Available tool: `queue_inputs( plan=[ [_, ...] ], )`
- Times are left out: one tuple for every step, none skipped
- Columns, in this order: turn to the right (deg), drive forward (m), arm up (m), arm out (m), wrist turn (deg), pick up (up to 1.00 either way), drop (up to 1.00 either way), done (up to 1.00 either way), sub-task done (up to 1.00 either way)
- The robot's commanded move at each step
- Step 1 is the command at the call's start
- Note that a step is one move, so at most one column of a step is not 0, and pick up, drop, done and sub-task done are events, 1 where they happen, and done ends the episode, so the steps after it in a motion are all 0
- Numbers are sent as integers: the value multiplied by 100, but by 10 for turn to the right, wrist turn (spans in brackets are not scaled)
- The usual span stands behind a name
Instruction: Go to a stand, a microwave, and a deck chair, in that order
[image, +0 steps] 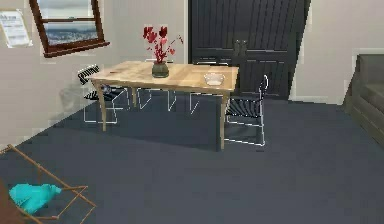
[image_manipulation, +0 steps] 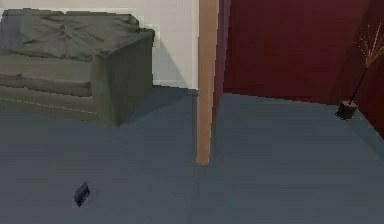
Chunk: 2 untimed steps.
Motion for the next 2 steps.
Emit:
queue_inputs(
  plan=[
    [0, 35, 0, 0, 0, 0, 0, 0, 0],
    [-450, 0, 0, 0, 0, 0, 0, 0, 0]
  ],
)
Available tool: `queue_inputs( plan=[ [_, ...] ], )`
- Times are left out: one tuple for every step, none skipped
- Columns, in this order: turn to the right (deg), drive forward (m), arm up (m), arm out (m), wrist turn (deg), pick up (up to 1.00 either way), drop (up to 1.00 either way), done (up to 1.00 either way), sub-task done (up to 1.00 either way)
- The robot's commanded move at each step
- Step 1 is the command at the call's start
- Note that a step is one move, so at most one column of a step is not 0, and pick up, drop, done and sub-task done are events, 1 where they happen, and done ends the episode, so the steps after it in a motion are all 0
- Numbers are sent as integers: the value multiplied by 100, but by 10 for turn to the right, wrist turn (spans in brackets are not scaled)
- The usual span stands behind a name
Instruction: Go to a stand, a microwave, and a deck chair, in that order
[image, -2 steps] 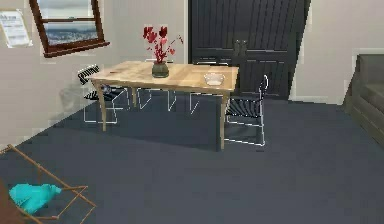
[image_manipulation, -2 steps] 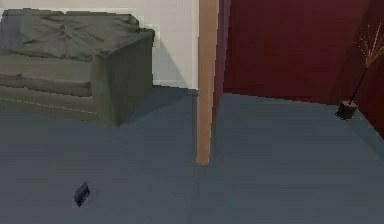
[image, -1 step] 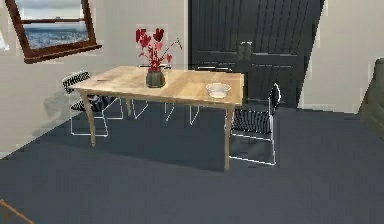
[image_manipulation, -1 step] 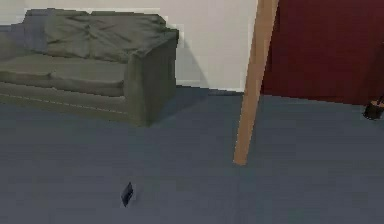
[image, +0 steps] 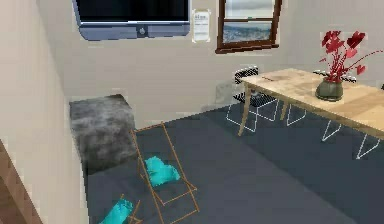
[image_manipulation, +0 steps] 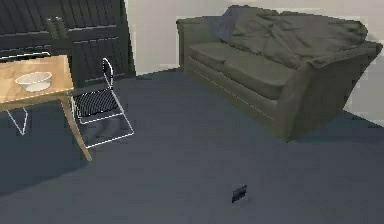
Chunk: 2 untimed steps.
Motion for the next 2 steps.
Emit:
queue_inputs(
  plan=[
    [-120, 0, 0, 0, 0, 0, 0, 0, 0],
    [0, 0, 0, 0, 0, 0, 0, 100, 0]
  ],
)
